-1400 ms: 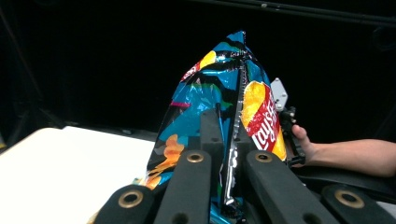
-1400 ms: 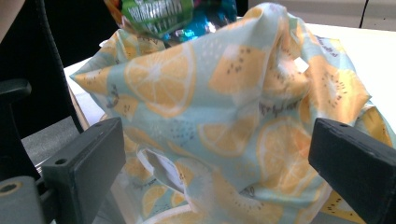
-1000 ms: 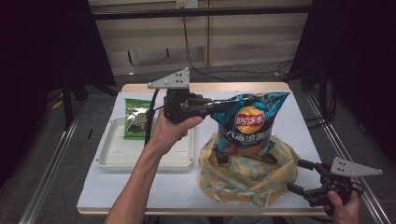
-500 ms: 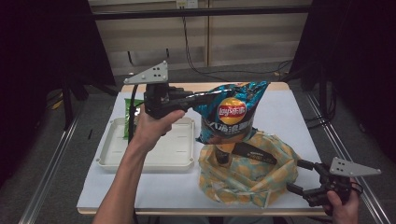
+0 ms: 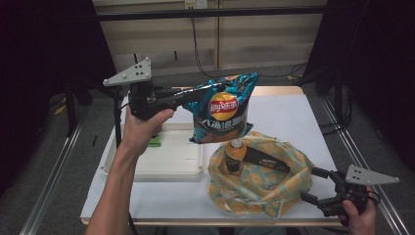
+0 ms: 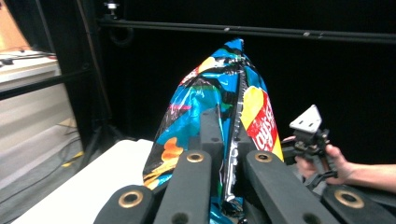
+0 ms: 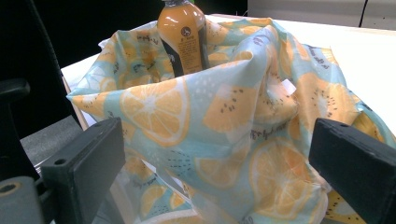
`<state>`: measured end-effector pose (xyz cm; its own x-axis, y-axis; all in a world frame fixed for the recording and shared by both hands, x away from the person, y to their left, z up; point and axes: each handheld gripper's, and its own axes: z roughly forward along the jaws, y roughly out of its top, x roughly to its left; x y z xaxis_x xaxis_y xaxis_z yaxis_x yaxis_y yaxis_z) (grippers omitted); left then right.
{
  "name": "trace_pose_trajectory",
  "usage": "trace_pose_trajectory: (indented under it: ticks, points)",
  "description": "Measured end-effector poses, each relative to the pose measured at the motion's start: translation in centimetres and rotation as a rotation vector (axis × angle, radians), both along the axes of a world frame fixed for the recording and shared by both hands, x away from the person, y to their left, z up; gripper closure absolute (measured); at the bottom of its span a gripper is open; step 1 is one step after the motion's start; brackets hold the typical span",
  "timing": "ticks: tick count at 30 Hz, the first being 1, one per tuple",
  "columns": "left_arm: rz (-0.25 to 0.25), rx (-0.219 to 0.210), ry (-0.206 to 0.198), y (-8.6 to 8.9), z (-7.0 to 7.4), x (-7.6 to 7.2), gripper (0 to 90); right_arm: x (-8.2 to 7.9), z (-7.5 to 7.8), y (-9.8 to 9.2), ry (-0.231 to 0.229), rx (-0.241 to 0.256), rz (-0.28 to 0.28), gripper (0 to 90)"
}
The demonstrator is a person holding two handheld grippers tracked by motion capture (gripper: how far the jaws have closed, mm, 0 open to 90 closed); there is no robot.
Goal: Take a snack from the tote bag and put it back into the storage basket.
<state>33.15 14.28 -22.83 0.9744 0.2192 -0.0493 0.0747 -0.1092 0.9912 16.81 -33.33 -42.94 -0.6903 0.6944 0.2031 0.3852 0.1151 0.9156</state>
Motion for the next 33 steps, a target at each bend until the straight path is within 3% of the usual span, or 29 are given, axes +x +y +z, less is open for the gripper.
trace_pose_trajectory:
  ticks: [4,14,18,29,33]
  points:
    - [0.026,-0.011,0.013,1.3,-0.1,0.3,90.0,0.0,0.0,0.0,0.001,0.000,0.000,3.1]
    - [0.100,0.019,0.022,4.4,-1.0,1.0,90.0,-0.2,0.1,-0.1,-0.023,0.003,0.008,0.4]
    - [0.115,0.030,0.049,5.4,-1.8,1.6,90.0,-0.2,0.2,-0.1,-0.025,0.010,0.006,0.4]
    - [0.184,0.060,0.124,7.7,-5.4,3.8,89.9,-0.1,0.0,0.0,-0.025,-0.002,0.001,0.7]
    - [0.192,0.049,0.143,8.5,-6.7,4.5,89.9,-0.1,0.0,-0.1,-0.022,-0.004,0.001,0.8]
